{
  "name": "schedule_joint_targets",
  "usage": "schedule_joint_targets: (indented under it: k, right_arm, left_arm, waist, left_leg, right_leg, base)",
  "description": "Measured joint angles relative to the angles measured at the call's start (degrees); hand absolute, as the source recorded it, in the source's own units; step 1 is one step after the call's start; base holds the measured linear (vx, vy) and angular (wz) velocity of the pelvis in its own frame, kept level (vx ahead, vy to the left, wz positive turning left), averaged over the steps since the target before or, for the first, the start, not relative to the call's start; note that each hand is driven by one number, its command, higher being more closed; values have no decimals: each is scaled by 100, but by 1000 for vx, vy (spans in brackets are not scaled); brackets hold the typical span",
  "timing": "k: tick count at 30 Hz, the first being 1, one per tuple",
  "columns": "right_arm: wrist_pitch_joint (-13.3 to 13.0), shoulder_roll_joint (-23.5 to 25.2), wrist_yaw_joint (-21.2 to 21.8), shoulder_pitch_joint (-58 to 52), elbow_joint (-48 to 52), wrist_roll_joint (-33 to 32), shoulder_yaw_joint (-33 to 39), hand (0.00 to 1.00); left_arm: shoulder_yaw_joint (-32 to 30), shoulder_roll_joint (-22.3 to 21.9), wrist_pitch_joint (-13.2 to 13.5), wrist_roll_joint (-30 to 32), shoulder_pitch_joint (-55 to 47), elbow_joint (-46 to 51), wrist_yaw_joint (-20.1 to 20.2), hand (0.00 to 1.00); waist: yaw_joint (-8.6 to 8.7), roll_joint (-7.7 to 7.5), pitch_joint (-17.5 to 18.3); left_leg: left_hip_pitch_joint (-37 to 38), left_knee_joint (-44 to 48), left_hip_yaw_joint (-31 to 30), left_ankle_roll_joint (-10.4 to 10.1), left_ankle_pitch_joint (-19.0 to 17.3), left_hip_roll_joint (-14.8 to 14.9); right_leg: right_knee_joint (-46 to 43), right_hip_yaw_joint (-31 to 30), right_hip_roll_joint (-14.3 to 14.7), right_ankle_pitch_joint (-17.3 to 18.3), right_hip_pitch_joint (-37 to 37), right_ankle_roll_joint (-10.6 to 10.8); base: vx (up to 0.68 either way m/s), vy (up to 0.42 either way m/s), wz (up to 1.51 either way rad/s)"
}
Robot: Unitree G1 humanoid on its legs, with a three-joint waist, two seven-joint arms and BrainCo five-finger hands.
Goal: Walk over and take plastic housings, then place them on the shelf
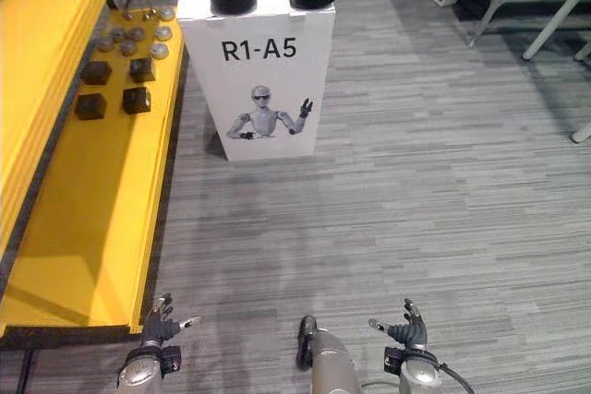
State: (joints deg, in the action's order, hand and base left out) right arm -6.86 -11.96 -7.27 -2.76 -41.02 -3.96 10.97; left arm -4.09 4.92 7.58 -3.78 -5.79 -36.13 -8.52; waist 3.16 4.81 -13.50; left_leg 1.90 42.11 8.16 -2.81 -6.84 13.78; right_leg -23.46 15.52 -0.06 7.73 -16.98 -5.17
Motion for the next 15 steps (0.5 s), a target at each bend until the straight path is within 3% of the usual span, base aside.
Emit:
schedule_joint_targets:
  k: [2,4,6,8,9,10,11,12,13,14,15]
  right_arm:
    - [-6,95,-8,-58,21,-9,-136,0]
    - [-29,136,-37,-82,156,-35,-195,0]
    - [-60,126,-43,-5,165,-35,-192,0]
    - [-56,163,-42,71,113,-35,-121,0]
    - [-56,184,-44,63,113,-36,-53,0]
    - [-56,159,-48,37,112,-34,42,0]
    - [-53,152,-56,29,87,-34,59,0]
    - [-48,205,-68,30,49,-28,29,0]
    - [-50,258,-68,-19,48,-16,19,0]
    - [-40,225,-69,-33,-68,-7,26,0]
    - [-11,229,-64,-21,-176,5,25,0]
  left_arm:
    - [3,-113,15,-2,-132,20,14,0]
    - [20,-188,16,-4,-210,46,14,0]
    - [77,-222,17,-5,-253,115,13,0]
    - [81,-268,11,-5,-315,128,11,0]
    - [86,-290,10,-5,-350,129,11,0]
    - [94,-344,10,-5,-390,129,13,0]
    - [88,-347,9,-4,-391,121,12,0]
    - [40,-320,5,-3,-425,116,8,0]
    - [-16,-310,3,-2,-372,119,8,0]
    - [-2,-353,3,2,-270,118,16,0]
    - [-3,-374,3,5,-259,94,16,0]
  waist:
    - [-111,-89,-93]
    - [-256,-209,-80]
    - [-344,-203,-93]
    - [-492,-224,-204]
    - [-512,-224,-204]
    - [-534,-142,-165]
    - [-557,-138,-171]
    - [-585,-163,-137]
    - [-525,-355,-96]
    - [-489,-391,-72]
    - [-490,-390,-72]
  left_leg:
    - [-601,1875,14,-116,-137,283]
    - [-1227,2088,165,-182,-316,235]
    - [-1866,1351,327,-207,-478,62]
    - [-2085,-631,439,-204,-453,-426]
    - [-2049,-1275,416,-178,-329,-577]
    - [-2017,-2429,403,-74,139,-789]
    - [-2007,-2596,336,47,590,-865]
    - [-1927,-2569,274,338,974,-1001]
    - [-1946,-2492,268,395,771,-1182]
    - [-2085,-2183,258,568,513,-1301]
    - [-2054,-2019,267,597,313,-1311]
  right_leg:
    - [820,-54,227,-6,1291,-12]
    - [1413,-168,258,-3,1942,-17]
    - [1782,-272,265,-4,2268,-14]
    - [2075,-501,208,44,2729,65]
    - [2144,-555,179,96,2851,144]
    - [2297,-630,198,216,3058,268]
    - [2329,-719,191,318,3126,302]
    - [2292,-848,96,476,3277,429]
    - [2203,-835,-110,603,3243,509]
    - [1864,-826,-240,706,3098,673]
    - [1347,-854,-319,820,2954,858]
  base:
    - [704,-318,2]
    - [470,-177,-22]
    - [427,-99,-31]
    - [488,13,-50]
    - [442,66,-50]
    - [433,108,-41]
    - [356,107,-55]
    - [496,138,-26]
    - [526,116,-1]
    - [524,122,26]
    - [595,157,17]
